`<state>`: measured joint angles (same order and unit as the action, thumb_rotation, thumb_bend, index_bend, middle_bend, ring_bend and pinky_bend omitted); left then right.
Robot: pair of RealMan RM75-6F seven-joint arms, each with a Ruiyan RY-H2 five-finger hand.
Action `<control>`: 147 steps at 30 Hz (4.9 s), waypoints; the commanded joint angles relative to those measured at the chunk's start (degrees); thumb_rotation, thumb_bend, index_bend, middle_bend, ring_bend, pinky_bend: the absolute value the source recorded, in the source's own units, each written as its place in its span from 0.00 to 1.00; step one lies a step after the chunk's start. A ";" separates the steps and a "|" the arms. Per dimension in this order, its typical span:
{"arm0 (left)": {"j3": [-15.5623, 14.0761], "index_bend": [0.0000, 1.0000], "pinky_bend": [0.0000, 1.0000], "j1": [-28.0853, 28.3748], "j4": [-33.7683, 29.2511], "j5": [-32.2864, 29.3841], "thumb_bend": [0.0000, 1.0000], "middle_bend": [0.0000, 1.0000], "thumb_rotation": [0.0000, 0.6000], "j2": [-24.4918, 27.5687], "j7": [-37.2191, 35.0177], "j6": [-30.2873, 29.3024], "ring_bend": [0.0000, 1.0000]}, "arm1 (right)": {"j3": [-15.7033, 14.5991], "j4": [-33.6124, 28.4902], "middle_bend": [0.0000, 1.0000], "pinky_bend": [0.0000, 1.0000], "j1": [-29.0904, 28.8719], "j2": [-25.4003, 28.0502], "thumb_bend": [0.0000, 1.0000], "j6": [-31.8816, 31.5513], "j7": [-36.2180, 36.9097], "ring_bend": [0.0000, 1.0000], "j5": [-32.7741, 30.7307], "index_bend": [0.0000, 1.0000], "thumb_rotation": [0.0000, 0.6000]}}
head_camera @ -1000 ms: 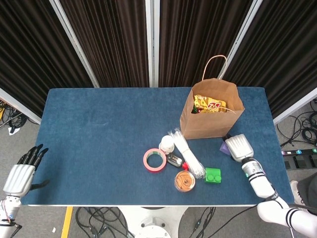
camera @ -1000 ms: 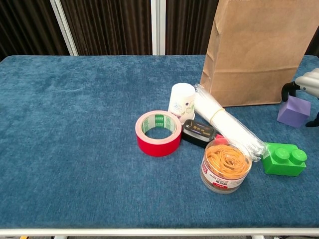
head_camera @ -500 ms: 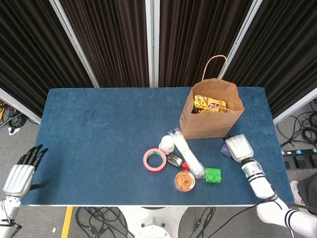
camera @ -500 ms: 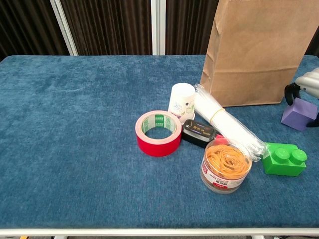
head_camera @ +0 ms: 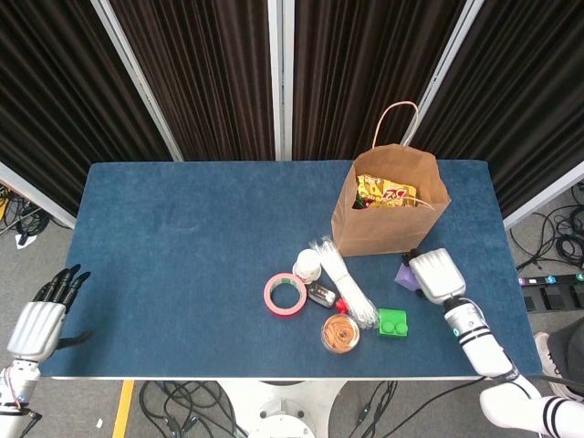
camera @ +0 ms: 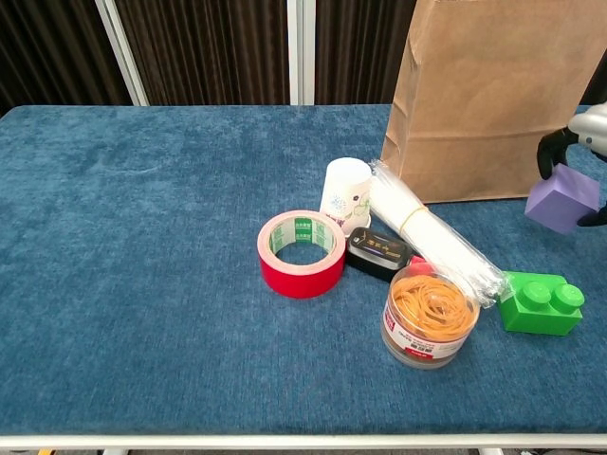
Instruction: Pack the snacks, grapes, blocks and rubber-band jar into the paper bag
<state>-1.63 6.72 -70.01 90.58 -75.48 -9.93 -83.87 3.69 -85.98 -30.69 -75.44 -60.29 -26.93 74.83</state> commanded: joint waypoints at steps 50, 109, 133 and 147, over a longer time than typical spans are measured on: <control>0.08 0.12 0.21 0.29 -2.16 0.21 0.11 0.12 1.00 1.10 1.18 -0.17 0.02 | 25.64 -1.20 0.51 0.88 -12.79 -2.95 0.03 -22.17 -24.41 0.85 0.30 0.58 1.00; 0.19 0.12 0.21 0.34 -3.38 0.03 0.11 0.12 1.00 1.40 2.39 0.06 0.02 | 14.93 -27.00 0.34 0.89 -12.60 9.38 0.00 -4.74 4.36 0.86 -6.07 0.34 1.00; -0.15 0.12 0.21 0.05 -2.00 0.04 0.11 0.12 1.00 0.47 1.38 0.17 0.02 | -5.50 -33.56 0.36 0.89 -2.53 18.34 0.00 -4.05 -12.77 0.86 -11.73 0.35 1.00; -0.29 0.12 0.21 -0.04 -1.42 -0.12 0.11 0.12 1.00 0.04 0.89 0.45 0.02 | -9.59 -30.31 0.33 0.89 1.72 10.20 0.00 -6.68 -17.59 0.86 -8.05 0.35 1.00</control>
<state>-1.91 6.68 -71.46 90.45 -75.42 -9.03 -83.43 -5.16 -116.81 -29.92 -64.10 -65.84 -43.05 66.85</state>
